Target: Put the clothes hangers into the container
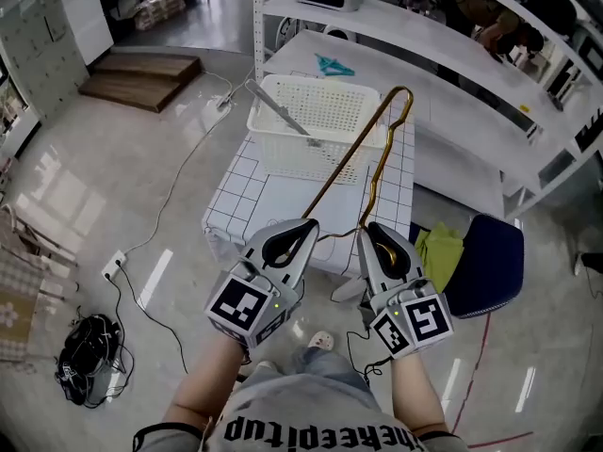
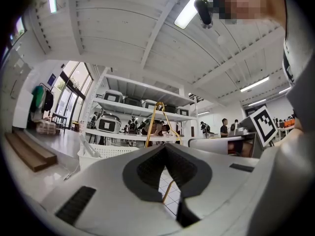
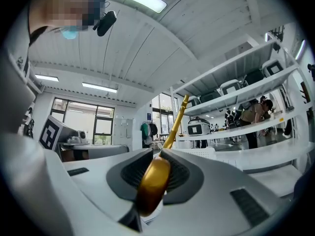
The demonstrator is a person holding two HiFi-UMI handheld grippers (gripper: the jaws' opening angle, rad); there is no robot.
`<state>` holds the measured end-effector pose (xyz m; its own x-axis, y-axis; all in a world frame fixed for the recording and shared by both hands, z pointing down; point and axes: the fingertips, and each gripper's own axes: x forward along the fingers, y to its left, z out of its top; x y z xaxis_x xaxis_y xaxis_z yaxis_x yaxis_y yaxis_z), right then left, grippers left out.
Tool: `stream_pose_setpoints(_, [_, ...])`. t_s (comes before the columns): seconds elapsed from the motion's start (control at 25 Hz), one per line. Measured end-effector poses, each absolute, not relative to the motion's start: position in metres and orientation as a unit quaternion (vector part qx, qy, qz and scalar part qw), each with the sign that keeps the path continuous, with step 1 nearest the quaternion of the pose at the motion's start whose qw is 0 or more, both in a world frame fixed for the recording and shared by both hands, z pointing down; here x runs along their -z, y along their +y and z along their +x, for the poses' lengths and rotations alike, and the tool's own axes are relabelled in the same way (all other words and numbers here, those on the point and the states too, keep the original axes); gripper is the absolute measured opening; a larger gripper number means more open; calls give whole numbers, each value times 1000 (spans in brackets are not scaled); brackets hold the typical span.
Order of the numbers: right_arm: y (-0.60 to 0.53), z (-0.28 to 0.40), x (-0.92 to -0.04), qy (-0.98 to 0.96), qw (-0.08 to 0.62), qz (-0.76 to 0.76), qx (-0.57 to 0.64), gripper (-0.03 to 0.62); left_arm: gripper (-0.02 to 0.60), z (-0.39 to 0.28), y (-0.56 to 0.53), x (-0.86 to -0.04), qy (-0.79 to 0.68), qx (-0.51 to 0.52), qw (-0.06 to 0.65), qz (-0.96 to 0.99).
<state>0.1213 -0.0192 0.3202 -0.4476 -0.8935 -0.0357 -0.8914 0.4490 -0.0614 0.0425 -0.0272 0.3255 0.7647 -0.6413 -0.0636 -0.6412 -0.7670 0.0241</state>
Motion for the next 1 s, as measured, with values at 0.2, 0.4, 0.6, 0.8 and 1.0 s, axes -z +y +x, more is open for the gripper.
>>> stream_pose_setpoints(0.2, [-37, 140, -321, 859, 37, -511, 23, 49, 23, 61, -43, -325, -355, 32, 1, 934])
stream_pose_setpoints(0.4, [-56, 155, -323, 867, 39, -495, 27, 49, 23, 76, -60, -327, -370, 29, 2, 928])
stream_pose_setpoints(0.6, [-73, 171, -325, 875, 42, -481, 28, 49, 23, 92, -73, -329, -386, 26, -1, 922])
stream_pose_setpoints(0.8, [-84, 183, -329, 884, 48, -463, 32, 49, 23, 104, -81, -329, -402, 28, -7, 915])
stream_pose_setpoints(1.0, [-93, 189, -332, 889, 54, -452, 36, 49, 23, 110, -86, -328, -413, 25, -13, 910])
